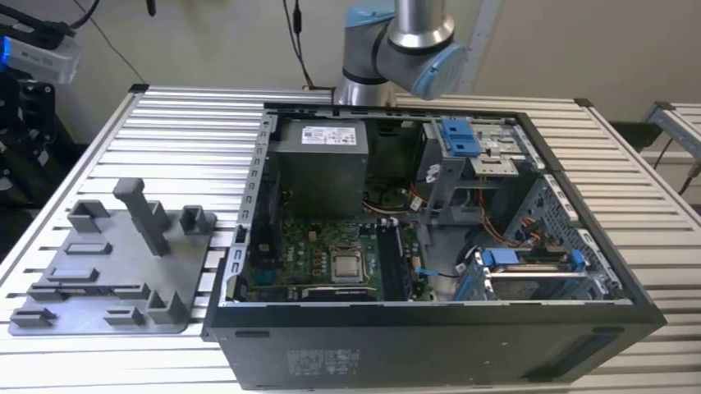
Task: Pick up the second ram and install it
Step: 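Pick up the second ram and move it above second insertion slot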
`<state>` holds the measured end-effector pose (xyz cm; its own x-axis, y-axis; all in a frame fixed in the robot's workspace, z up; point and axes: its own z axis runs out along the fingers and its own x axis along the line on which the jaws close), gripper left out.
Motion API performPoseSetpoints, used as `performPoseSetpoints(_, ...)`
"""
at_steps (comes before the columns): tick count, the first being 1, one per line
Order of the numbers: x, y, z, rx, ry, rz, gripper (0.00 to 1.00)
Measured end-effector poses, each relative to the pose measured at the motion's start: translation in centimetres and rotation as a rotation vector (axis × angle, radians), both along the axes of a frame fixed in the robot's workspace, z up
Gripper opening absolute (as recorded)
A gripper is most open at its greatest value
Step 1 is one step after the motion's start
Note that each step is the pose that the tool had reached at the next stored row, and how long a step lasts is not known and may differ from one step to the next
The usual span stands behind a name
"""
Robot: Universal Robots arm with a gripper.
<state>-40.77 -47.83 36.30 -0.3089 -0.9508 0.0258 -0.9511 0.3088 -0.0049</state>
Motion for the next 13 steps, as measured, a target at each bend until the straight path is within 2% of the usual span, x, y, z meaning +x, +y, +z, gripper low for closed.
performPoseSetpoints(13,-0.03,0.06,-1.81,0.0000,0.0000,0.004,0.30)
